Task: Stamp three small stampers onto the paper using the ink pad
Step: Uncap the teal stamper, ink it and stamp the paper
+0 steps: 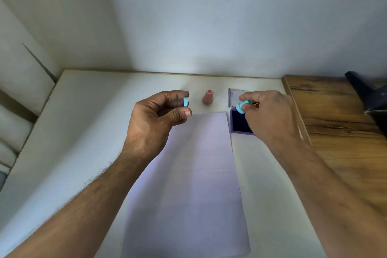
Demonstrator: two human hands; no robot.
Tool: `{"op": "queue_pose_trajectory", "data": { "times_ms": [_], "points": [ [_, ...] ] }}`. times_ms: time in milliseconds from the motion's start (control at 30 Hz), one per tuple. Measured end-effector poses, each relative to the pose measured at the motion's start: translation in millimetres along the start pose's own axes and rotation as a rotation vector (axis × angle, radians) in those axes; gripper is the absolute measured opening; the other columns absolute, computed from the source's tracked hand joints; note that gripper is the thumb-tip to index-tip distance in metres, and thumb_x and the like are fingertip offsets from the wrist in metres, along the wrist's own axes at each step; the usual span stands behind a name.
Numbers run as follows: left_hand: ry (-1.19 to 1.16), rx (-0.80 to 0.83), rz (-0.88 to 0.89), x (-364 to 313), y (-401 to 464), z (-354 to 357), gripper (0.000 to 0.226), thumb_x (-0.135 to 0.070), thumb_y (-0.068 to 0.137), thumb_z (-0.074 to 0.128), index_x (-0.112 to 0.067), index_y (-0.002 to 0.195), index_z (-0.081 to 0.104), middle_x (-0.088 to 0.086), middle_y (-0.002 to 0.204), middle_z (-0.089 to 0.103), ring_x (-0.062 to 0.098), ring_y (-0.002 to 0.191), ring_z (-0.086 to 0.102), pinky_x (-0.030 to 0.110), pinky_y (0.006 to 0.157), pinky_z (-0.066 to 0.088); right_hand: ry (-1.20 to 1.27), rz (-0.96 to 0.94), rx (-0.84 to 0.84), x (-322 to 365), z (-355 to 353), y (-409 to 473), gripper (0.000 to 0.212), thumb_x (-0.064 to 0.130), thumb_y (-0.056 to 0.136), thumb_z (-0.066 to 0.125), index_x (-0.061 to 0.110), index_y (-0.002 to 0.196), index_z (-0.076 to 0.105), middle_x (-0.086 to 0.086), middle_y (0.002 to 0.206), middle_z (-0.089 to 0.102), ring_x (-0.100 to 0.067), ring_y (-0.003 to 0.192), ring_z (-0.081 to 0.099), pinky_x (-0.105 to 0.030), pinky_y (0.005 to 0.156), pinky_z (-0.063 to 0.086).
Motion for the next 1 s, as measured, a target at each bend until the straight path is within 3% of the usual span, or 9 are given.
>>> {"op": "queue_pose_trajectory", "data": {
  "times_ms": [167,233,367,467,533,700,833,1000],
  "points": [
    [0.037,0.010,-0.014,3,0,0,0.033,0.000,0.078,0.077,-0.027,0.097,0.078,-0.001,0.085,0.075,0.022,0.083,0.074,0.027,0.077,0.059,-0.132,-0.088,0.081,10,7,-7,0.024,0.005,0.087,0.064,0.009,0.108,0.074,-0.015,0.108,0.073,-0.028,0.096,0.066,-0.026,0.087,0.048],
    [0.049,0.009,-0.020,4,1,0,0.032,-0.001,0.078,0.077,-0.027,0.097,0.078,-0.001,0.085,0.075,0.023,0.084,0.074,0.027,0.077,0.059,-0.143,-0.048,0.136,7,12,-5,0.026,0.008,0.089,0.064,0.010,0.114,0.072,-0.014,0.112,0.071,-0.027,0.097,0.065,-0.026,0.086,0.049],
    [0.077,0.015,-0.031,6,0,1,0.031,-0.001,0.078,0.078,-0.026,0.097,0.078,0.000,0.084,0.075,0.023,0.085,0.074,0.025,0.076,0.058,-0.185,0.085,0.329,-3,31,-1,0.038,0.009,0.089,0.065,0.016,0.127,0.064,-0.011,0.129,0.062,-0.028,0.112,0.059,-0.031,0.101,0.046],
    [0.090,0.018,-0.043,7,-2,2,0.030,-0.003,0.078,0.078,-0.026,0.097,0.078,0.002,0.087,0.075,0.021,0.083,0.073,0.025,0.077,0.058,-0.128,0.057,0.178,-2,23,-3,0.030,0.007,0.087,0.064,0.012,0.116,0.071,-0.010,0.118,0.066,-0.023,0.100,0.061,-0.029,0.090,0.049],
    [0.095,0.019,-0.051,8,-2,2,0.030,-0.003,0.078,0.078,-0.026,0.097,0.078,0.002,0.087,0.075,0.023,0.084,0.073,0.026,0.078,0.059,-0.121,0.064,0.167,-4,25,-5,0.023,0.009,0.089,0.061,0.011,0.109,0.073,-0.010,0.109,0.069,-0.022,0.095,0.062,-0.028,0.084,0.050],
    [0.107,0.024,-0.058,9,-2,2,0.029,-0.004,0.078,0.079,-0.025,0.097,0.078,0.001,0.087,0.074,0.023,0.084,0.073,0.028,0.079,0.059,-0.042,0.106,0.102,-9,21,6,0.022,0.010,0.082,0.073,0.012,0.104,0.074,-0.014,0.103,0.071,-0.028,0.091,0.067,-0.035,0.083,0.056],
    [0.103,0.013,-0.054,9,-1,-2,0.029,-0.004,0.078,0.079,-0.027,0.096,0.078,0.003,0.088,0.075,0.017,0.079,0.072,0.028,0.078,0.059,-0.013,0.188,0.122,-17,24,12,0.011,0.015,0.073,0.083,0.016,0.083,0.077,-0.010,0.083,0.073,-0.022,0.074,0.066,-0.028,0.071,0.056],
    [0.107,0.008,-0.063,12,0,-3,0.030,-0.004,0.078,0.079,-0.027,0.096,0.078,0.002,0.087,0.075,0.016,0.079,0.072,0.027,0.078,0.059,-0.064,0.190,0.147,-16,26,16,0.015,0.014,0.073,0.084,0.013,0.087,0.079,-0.010,0.086,0.072,-0.022,0.072,0.062,-0.024,0.070,0.050]
  ]
}}
Point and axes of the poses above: each hand's wrist, its own y-axis towards the middle knuckle, its own z-axis out of the palm, x = y × z, the point moved 9 cm from there along y, towards the middle knuckle
